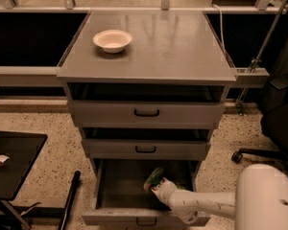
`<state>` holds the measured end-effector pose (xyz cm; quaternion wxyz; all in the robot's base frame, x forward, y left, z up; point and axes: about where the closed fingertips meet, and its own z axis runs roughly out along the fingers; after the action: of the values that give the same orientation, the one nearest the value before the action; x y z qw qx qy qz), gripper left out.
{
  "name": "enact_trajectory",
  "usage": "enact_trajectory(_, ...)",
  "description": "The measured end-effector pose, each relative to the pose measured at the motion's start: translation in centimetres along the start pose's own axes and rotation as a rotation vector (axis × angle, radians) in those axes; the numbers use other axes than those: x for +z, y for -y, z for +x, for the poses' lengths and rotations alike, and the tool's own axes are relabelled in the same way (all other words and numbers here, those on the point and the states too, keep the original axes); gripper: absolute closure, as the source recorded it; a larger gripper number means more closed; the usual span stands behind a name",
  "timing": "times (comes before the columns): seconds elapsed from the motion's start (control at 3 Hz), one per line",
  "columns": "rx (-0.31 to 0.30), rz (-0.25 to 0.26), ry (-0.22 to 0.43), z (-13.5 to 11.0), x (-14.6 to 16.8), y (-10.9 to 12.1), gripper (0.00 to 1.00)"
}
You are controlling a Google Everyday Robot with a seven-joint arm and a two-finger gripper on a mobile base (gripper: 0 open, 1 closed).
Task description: Pick green rice chip bag from bottom drawer and place on counter
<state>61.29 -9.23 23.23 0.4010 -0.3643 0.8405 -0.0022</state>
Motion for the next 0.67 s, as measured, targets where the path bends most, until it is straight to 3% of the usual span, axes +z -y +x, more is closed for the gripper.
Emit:
enact_trajectory(0.33, -0.104, 0.14, 0.12, -9.7, -7.1, 2.9, 1.0)
enact_trajectory(0.67, -0.213, 0.238, 0.215, -18.5, -14.4, 2.1, 1.0)
